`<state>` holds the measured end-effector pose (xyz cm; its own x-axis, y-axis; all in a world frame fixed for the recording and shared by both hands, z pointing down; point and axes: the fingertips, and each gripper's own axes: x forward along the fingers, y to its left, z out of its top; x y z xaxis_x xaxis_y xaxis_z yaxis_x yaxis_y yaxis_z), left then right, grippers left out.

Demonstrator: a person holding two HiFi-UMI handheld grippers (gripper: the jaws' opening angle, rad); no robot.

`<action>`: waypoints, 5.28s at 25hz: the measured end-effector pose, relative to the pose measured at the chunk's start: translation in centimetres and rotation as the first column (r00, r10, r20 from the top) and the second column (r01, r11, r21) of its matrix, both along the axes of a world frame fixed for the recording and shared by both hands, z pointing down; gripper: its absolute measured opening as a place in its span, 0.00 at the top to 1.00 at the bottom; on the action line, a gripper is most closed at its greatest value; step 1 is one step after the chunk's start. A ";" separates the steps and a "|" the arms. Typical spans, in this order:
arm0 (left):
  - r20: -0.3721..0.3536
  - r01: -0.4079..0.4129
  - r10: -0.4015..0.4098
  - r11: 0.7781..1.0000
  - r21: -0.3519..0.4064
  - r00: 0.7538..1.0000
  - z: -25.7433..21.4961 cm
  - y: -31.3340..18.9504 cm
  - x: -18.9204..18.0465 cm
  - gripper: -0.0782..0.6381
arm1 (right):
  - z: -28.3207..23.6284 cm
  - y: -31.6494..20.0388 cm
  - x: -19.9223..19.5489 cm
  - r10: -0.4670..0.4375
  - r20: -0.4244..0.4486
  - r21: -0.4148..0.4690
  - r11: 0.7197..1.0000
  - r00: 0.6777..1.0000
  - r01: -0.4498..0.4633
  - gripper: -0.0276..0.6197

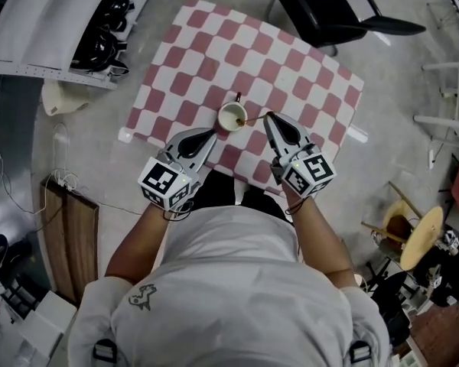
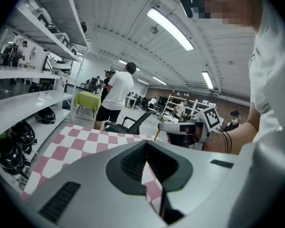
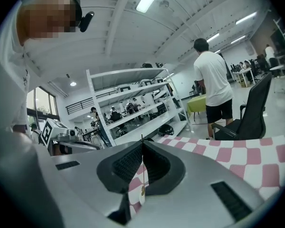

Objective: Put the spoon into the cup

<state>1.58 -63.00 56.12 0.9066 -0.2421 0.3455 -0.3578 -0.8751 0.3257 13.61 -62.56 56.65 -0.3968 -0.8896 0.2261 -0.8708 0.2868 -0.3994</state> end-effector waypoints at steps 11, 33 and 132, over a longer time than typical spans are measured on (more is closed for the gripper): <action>0.005 -0.013 0.014 1.000 -0.019 1.000 3.9 -2.3 1.3 0.87 | 6.2 -2.5 -1.4 -0.007 0.028 -0.058 0.998 1.000 0.008 0.91; 0.036 0.019 -0.017 0.999 -0.046 0.999 7.9 -4.5 1.6 0.87 | 13.6 -3.4 -3.3 -0.040 0.023 -0.153 0.987 0.999 0.044 0.91; -0.079 0.305 -0.296 0.889 0.341 0.952 -12.7 28.6 -7.8 0.87 | -12.3 27.4 -5.1 -0.246 -0.228 0.241 0.923 0.942 0.299 0.91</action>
